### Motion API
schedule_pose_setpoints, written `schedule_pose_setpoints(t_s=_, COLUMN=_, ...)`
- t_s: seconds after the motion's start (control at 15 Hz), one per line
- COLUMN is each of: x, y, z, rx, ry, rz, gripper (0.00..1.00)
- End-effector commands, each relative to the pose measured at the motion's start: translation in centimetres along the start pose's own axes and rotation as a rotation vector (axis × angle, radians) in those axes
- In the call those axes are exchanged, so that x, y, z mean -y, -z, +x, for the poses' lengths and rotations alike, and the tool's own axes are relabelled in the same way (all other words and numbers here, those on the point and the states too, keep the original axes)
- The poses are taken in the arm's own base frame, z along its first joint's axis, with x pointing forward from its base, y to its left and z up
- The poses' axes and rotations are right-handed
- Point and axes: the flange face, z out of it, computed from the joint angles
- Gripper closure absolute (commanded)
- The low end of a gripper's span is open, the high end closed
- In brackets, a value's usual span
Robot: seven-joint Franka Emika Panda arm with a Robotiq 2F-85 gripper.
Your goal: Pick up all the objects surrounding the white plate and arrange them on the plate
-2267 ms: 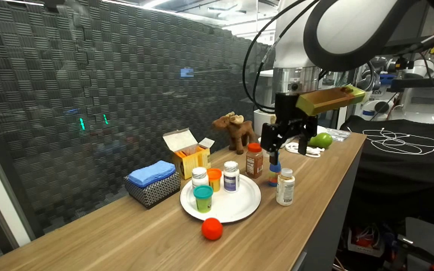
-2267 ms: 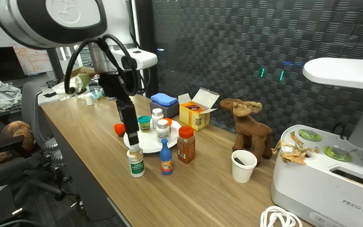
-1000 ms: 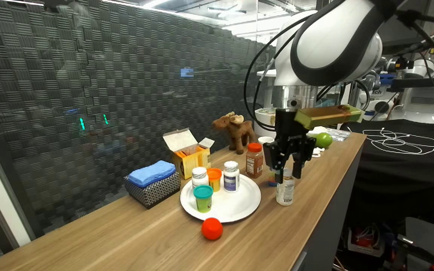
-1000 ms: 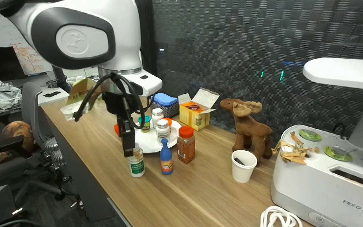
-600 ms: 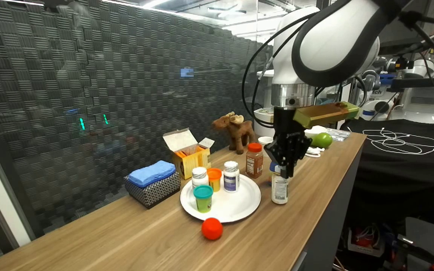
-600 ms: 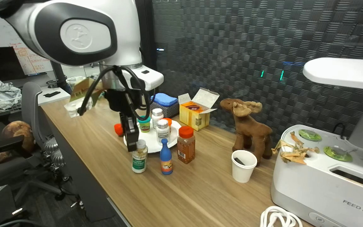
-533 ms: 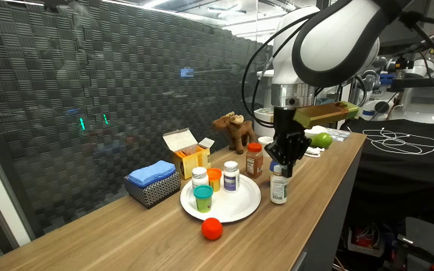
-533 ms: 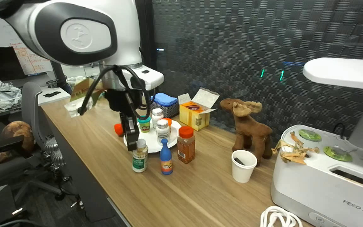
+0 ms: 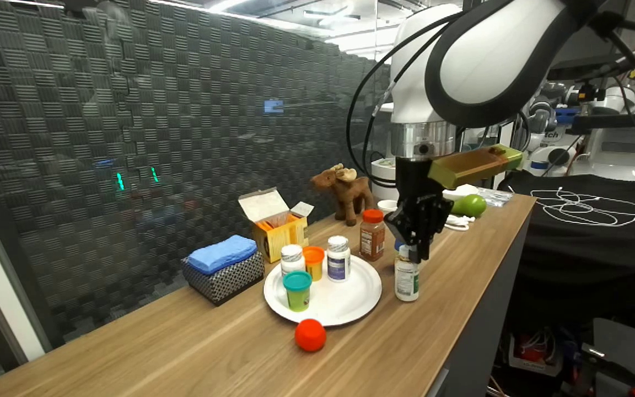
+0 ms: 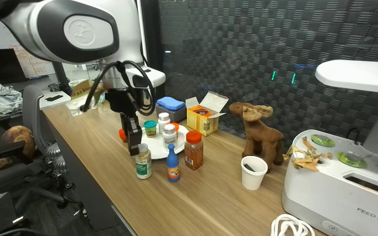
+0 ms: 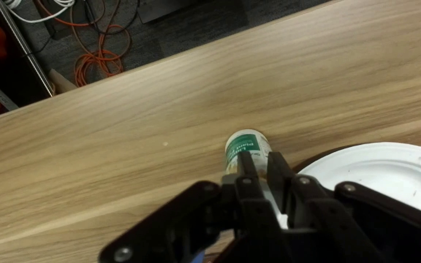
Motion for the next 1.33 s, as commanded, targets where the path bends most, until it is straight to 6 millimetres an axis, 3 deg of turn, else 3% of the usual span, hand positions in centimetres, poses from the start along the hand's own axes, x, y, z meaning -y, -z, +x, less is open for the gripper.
schedule_pose_setpoints(t_s=0.0, x=1.3, y=1.7, z=-0.4, rx=-0.006, ry=0.037, rz=-0.029, gripper=0.51)
schedule_pose_setpoints(t_s=0.47, x=1.8, y=1.7, z=0.3, rx=-0.030, ry=0.098, rz=-0.060, gripper=0.00)
schedule_pose_setpoints(t_s=1.27, x=1.4, y=0.7, z=2.3, rx=-0.055, ry=0.116, rz=-0.031, gripper=0.00)
